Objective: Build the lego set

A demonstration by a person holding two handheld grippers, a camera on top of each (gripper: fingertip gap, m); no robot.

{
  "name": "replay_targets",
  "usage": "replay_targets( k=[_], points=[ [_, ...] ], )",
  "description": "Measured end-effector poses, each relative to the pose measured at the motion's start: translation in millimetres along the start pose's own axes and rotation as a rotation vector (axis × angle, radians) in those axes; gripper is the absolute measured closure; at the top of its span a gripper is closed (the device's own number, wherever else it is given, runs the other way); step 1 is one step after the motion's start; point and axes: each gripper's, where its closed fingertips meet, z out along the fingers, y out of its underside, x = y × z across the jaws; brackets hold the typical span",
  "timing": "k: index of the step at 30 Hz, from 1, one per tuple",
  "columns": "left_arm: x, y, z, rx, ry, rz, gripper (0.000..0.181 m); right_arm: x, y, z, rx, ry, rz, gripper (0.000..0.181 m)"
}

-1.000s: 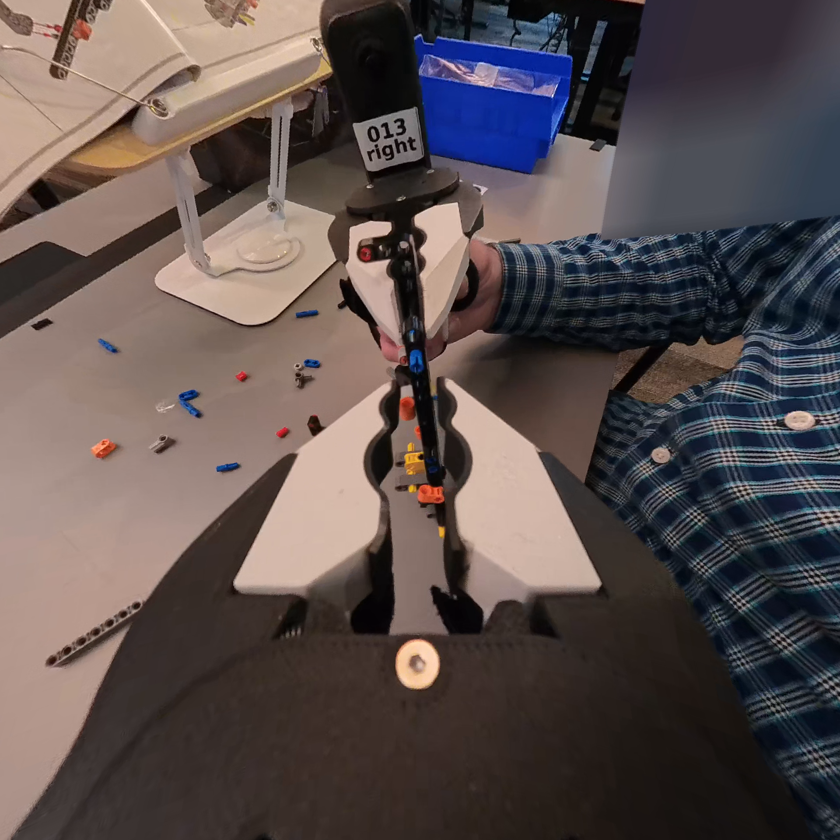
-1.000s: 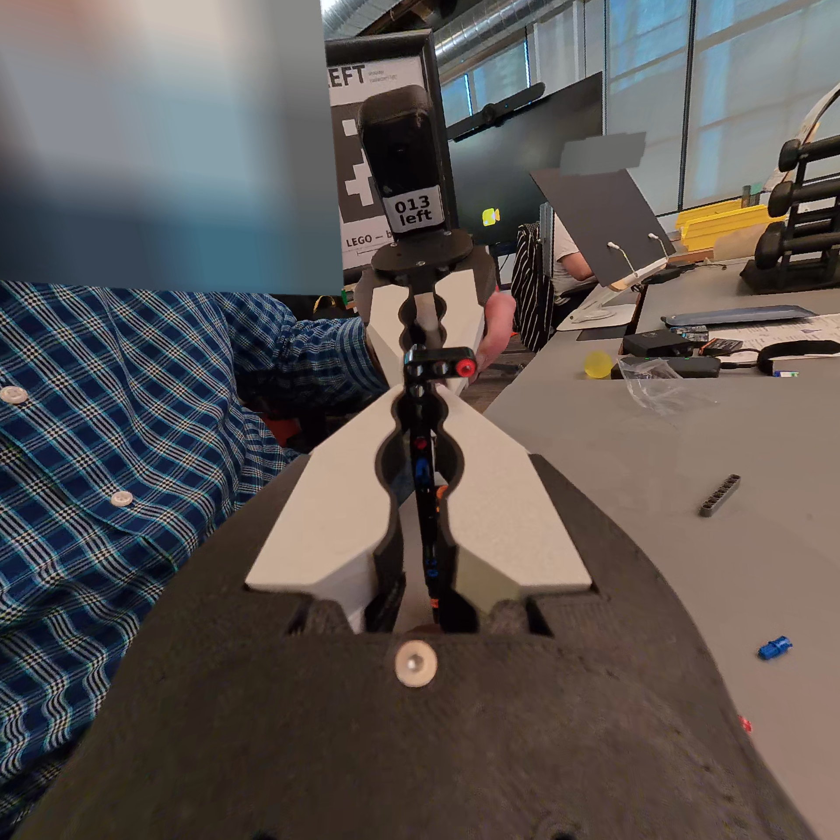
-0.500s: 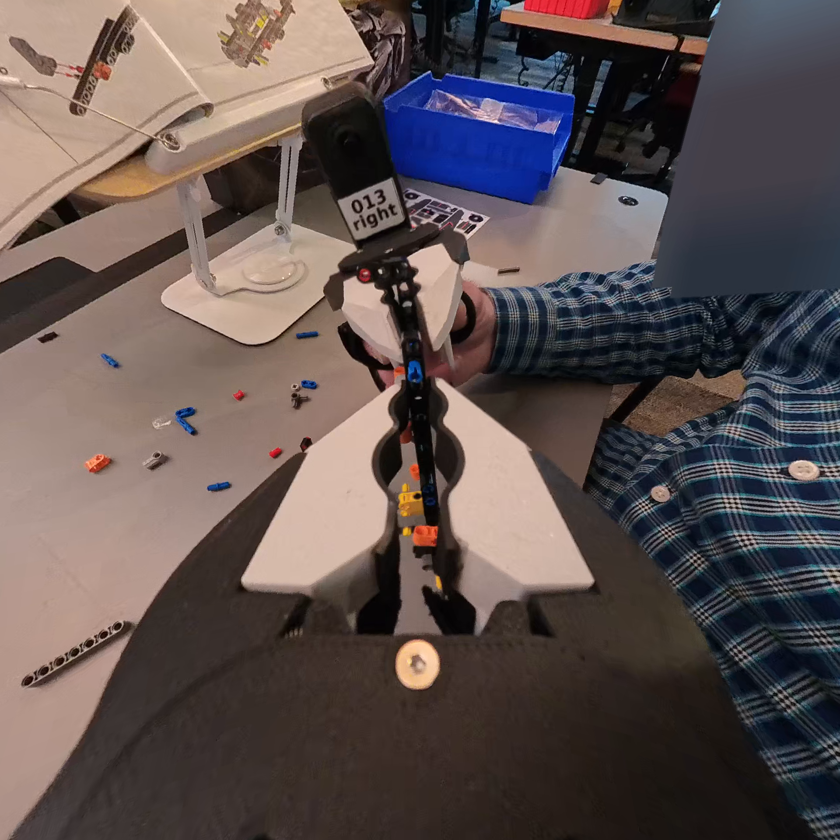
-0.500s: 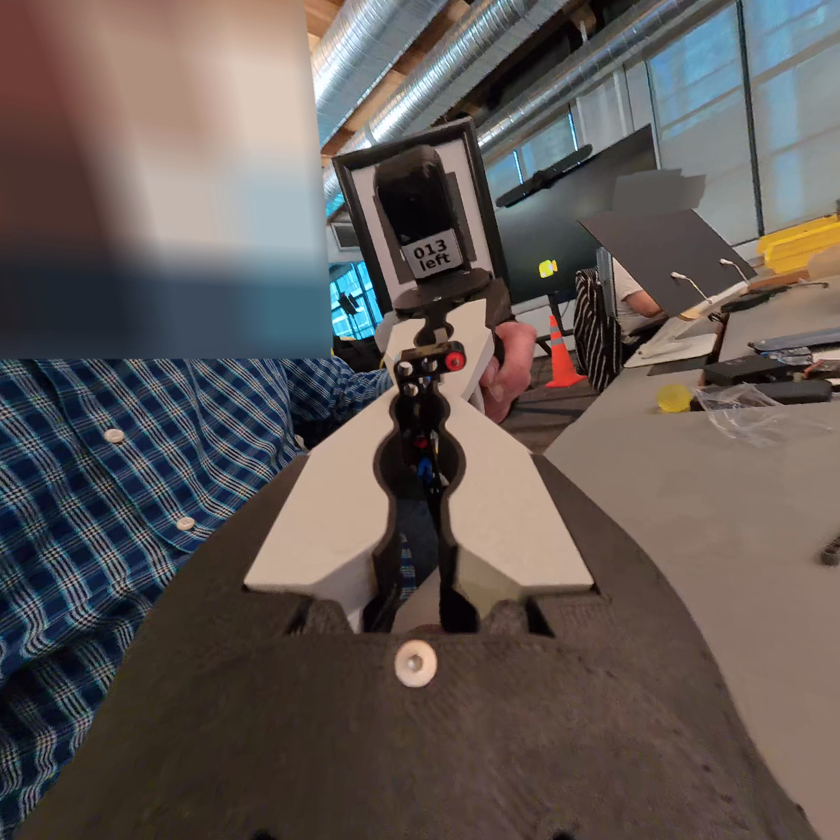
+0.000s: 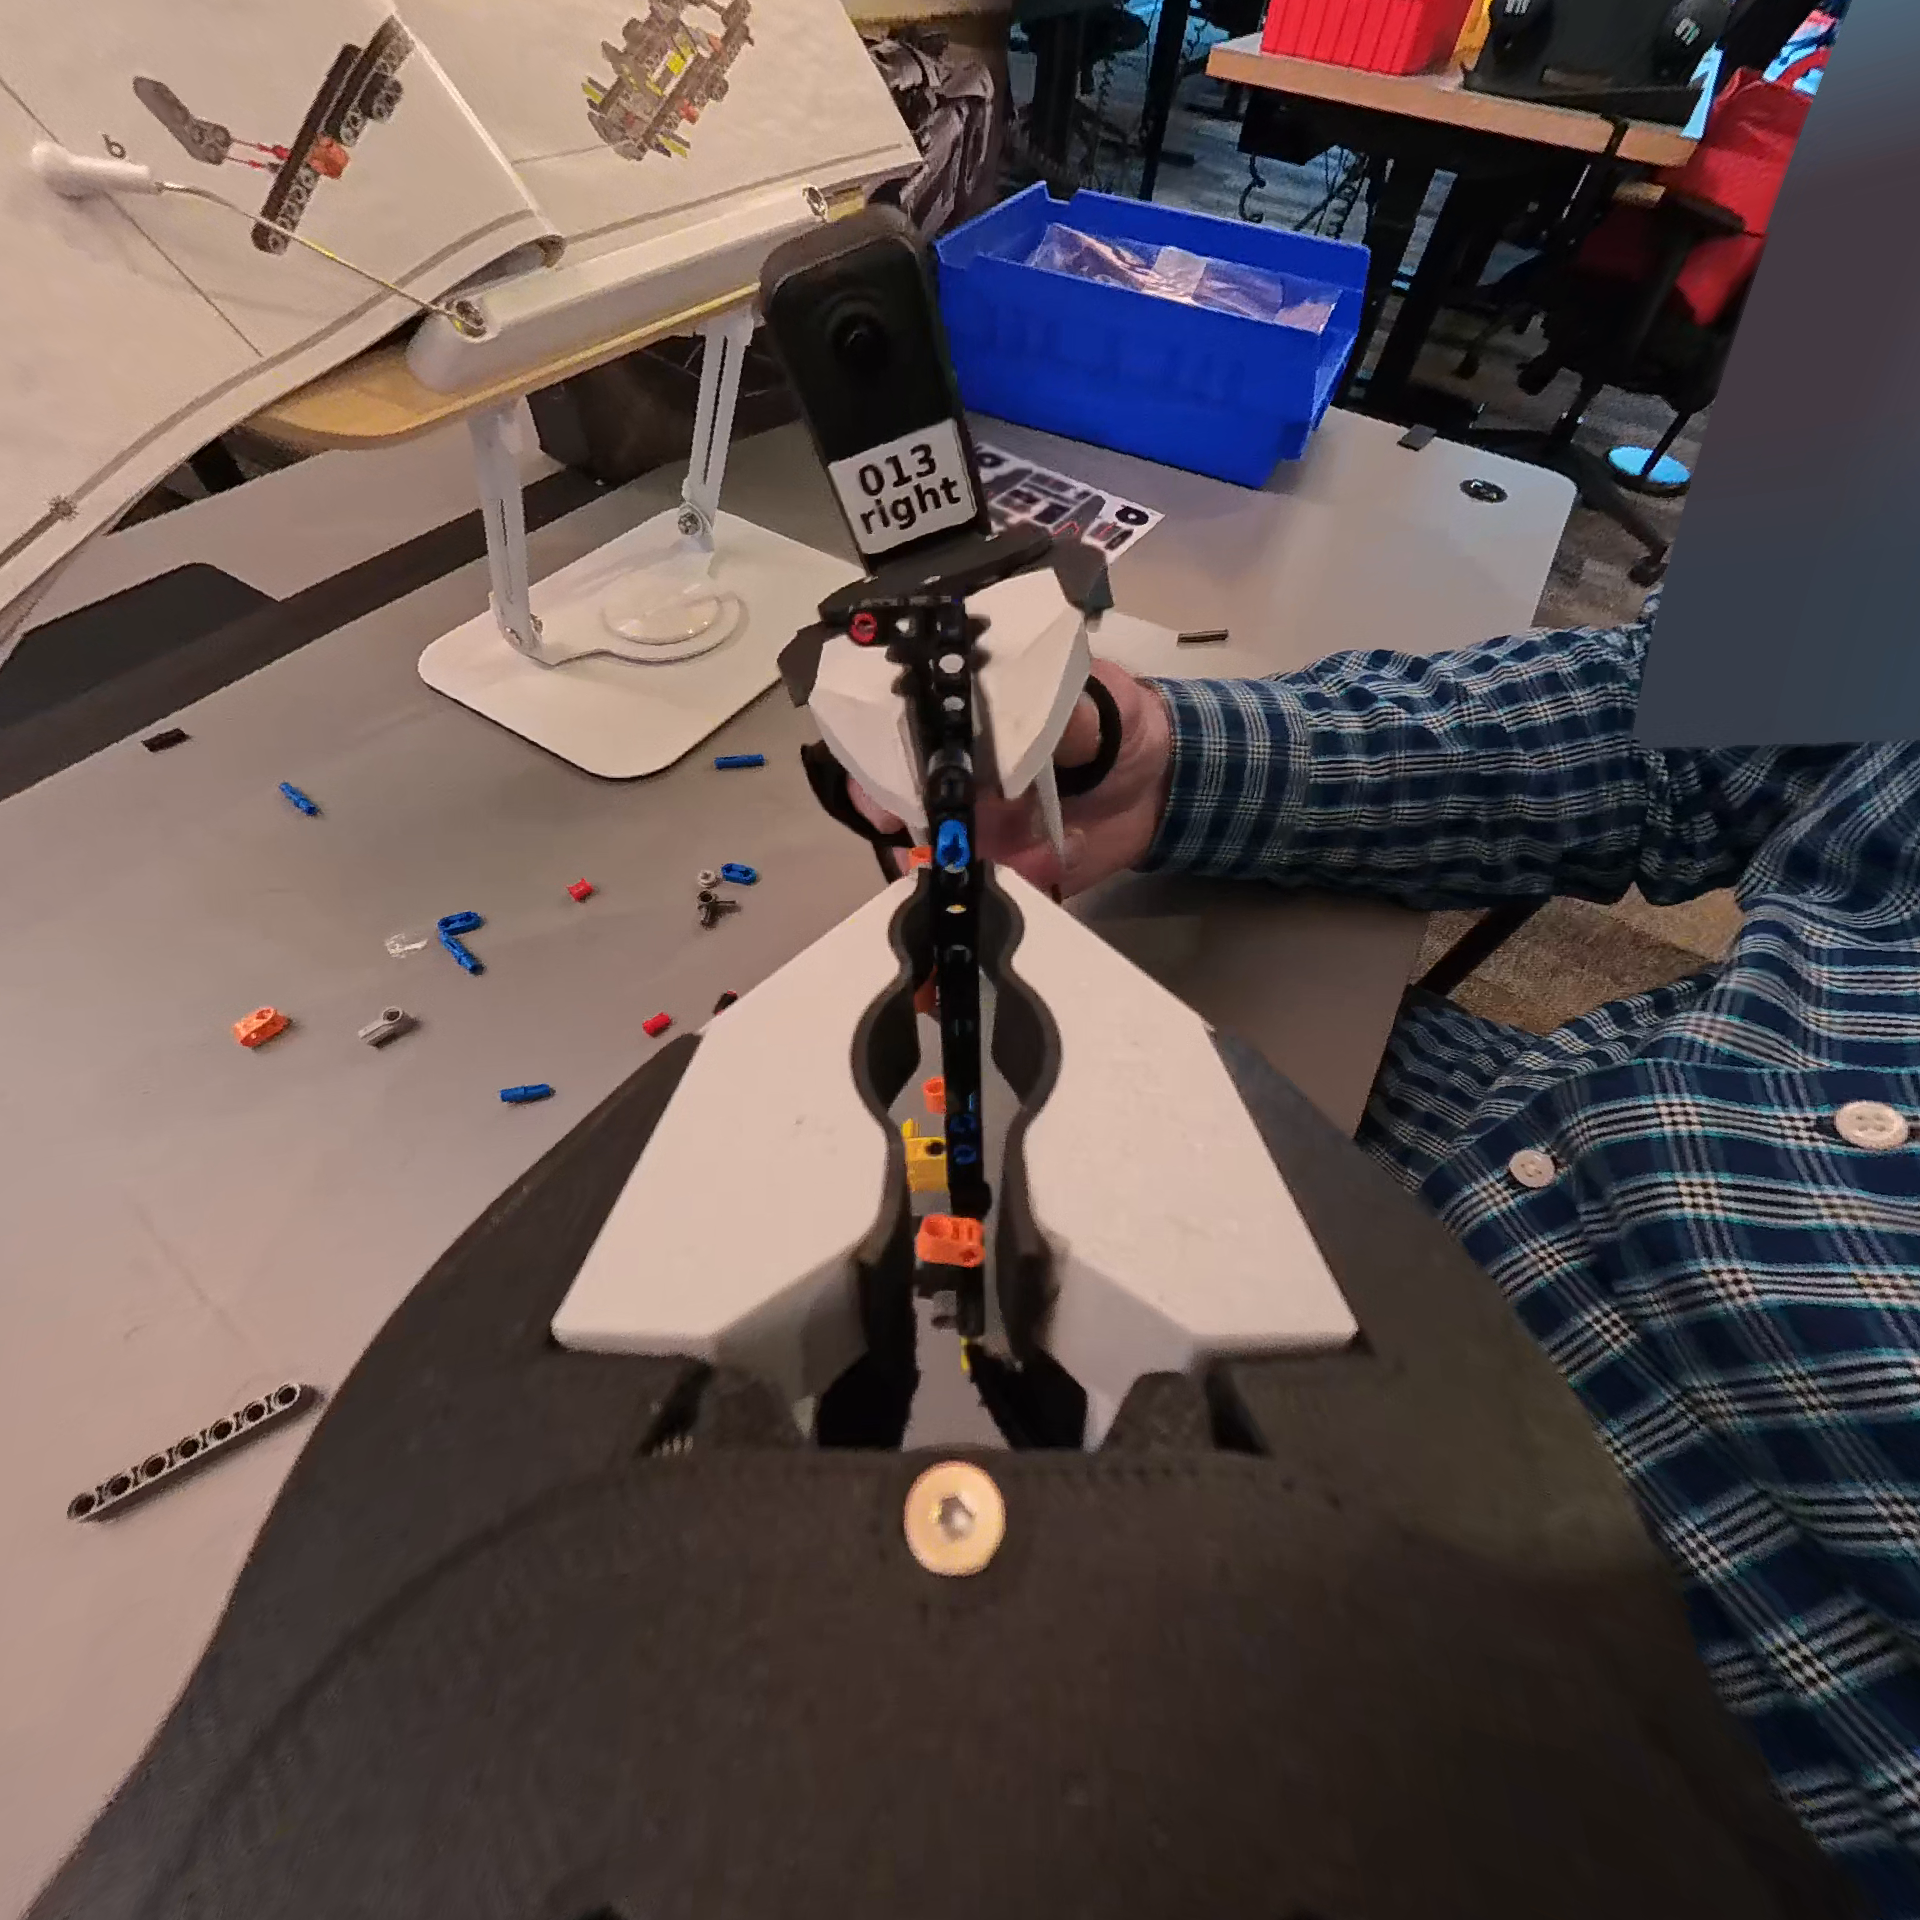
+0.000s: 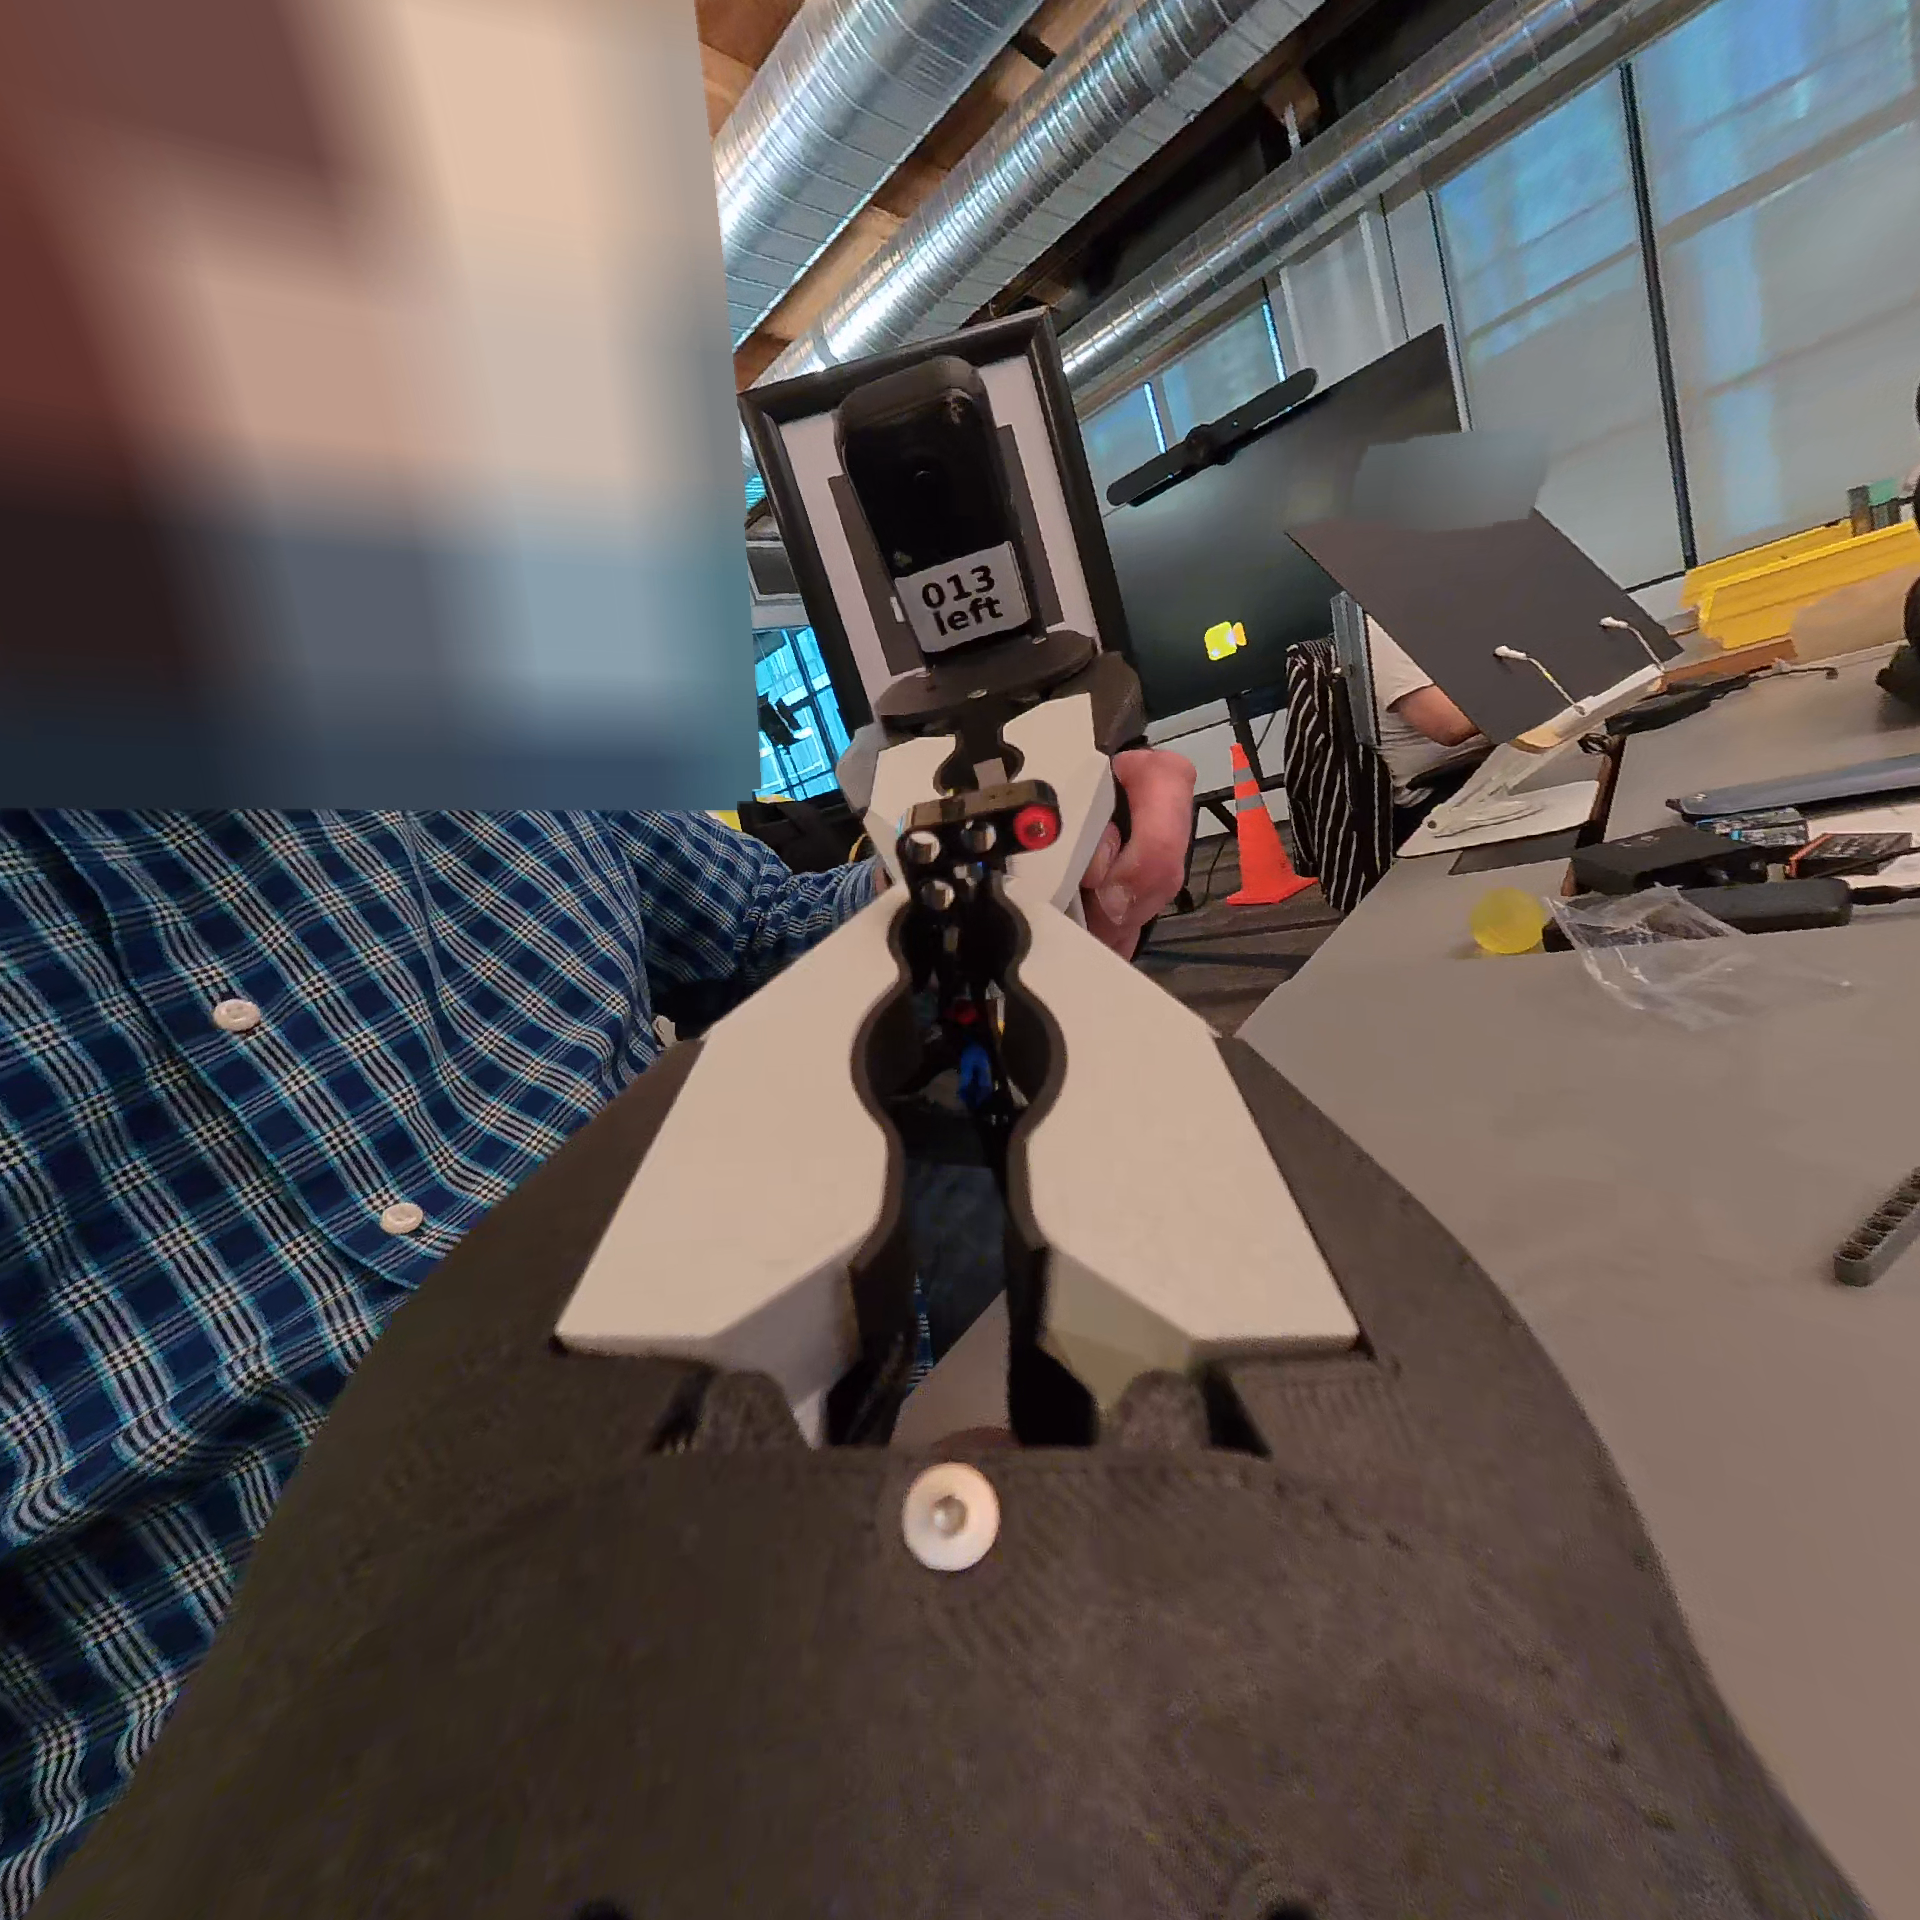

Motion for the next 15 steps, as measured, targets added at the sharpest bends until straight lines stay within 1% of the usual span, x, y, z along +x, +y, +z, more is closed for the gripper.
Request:
replay_targets(
  k=[1,4,7,9,15],
  points=[
    [-1.5,0.4,-0.6,0.007,0.003,-0.011,0.176,1.2,-1.4,-0.6,0.005,0.006,0.007,0.173],
    [-6.8,1.1,-2.0,0.037,0.023,-0.075,0.176,8.1,-3.8,-5.9,0.005,0.052,0.002,0.168],
    [-9.7,1.3,-2.2,0.069,0.054,-0.135,0.176,15.1,0.2,-8.2,-0.034,0.108,-0.019,0.169],
    [-11.3,2.9,-1.6,0.081,0.076,-0.176,0.176,17.1,4.2,-6.7,-0.052,0.126,-0.033,0.176],
    [-14.5,2.3,0.0,0.125,0.114,-0.258,0.176,19.6,4.5,-8.1,-0.052,0.145,-0.035,0.177]
  ],
)
